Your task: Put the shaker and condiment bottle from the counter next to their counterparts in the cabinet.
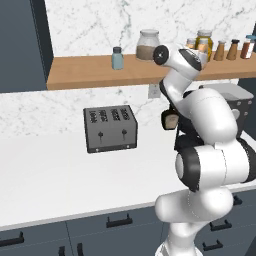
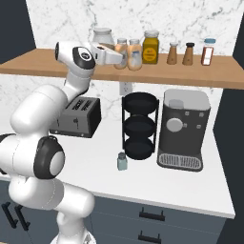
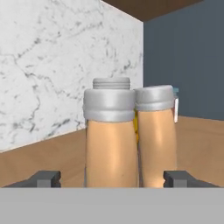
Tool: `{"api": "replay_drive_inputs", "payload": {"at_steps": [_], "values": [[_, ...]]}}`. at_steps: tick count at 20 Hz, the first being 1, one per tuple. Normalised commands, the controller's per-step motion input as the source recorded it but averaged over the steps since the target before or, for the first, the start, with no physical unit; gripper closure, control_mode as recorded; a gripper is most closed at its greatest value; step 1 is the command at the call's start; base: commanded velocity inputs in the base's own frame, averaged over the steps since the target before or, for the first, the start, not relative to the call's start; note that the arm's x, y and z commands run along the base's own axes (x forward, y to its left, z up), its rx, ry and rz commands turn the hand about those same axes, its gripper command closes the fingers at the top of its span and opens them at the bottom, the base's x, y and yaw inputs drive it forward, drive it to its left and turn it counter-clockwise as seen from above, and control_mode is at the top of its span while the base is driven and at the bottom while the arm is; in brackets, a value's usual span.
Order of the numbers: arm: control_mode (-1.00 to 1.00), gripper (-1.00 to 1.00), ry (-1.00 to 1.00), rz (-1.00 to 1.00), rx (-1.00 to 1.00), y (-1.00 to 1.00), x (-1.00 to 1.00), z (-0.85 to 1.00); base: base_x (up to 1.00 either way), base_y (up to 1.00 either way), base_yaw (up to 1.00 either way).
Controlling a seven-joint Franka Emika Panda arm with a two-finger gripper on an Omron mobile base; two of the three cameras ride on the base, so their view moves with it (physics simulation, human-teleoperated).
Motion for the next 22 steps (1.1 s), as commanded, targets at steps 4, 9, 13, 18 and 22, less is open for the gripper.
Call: {"api": "replay_drive_inputs", "payload": {"at_steps": [4,9,13,18,22], "values": [[-1.00,-1.00,-0.07,-0.02,0.00,0.00,-0.12,0.00,0.00,0.00,0.00],[-1.00,-1.00,-0.18,-0.01,0.00,0.23,-0.69,0.00,0.00,0.00,0.00],[-1.00,-1.00,-0.19,0.00,0.00,0.33,-0.87,0.00,0.00,0.00,0.00],[-1.00,-1.00,-0.18,0.00,0.00,0.04,-0.97,0.00,0.00,0.00,0.00],[-1.00,-1.00,-0.05,-0.09,0.00,0.32,-0.79,-0.13,0.00,0.00,0.00]]}}
